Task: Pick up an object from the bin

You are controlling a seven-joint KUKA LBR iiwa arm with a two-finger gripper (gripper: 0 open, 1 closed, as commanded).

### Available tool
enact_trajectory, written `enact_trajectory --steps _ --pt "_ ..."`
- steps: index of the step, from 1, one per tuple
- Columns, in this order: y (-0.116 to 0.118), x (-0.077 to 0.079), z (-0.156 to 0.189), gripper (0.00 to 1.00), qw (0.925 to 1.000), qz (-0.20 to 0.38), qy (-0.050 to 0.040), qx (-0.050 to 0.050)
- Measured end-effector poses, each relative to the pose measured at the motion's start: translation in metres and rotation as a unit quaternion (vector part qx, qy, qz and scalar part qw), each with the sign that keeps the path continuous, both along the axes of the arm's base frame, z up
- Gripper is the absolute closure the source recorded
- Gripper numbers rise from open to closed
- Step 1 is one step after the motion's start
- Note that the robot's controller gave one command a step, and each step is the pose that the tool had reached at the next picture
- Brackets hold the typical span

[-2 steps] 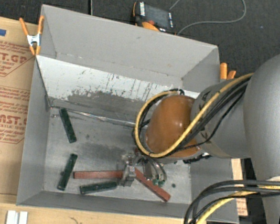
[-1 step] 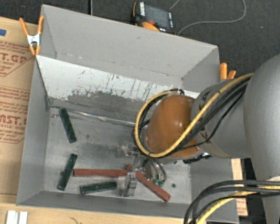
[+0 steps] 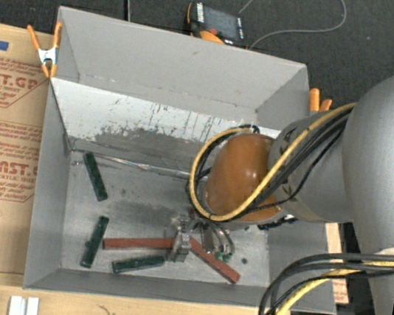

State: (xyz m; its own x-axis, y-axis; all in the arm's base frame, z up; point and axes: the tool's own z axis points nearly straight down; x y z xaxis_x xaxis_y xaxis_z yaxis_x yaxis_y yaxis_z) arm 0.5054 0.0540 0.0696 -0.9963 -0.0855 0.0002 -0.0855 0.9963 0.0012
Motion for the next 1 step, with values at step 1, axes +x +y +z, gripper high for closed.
enact_trajectory --steps 1 --pt "-0.0307 0.0422 0.1484 1.0 0.9859 0.167 -0.0047 -0.001"
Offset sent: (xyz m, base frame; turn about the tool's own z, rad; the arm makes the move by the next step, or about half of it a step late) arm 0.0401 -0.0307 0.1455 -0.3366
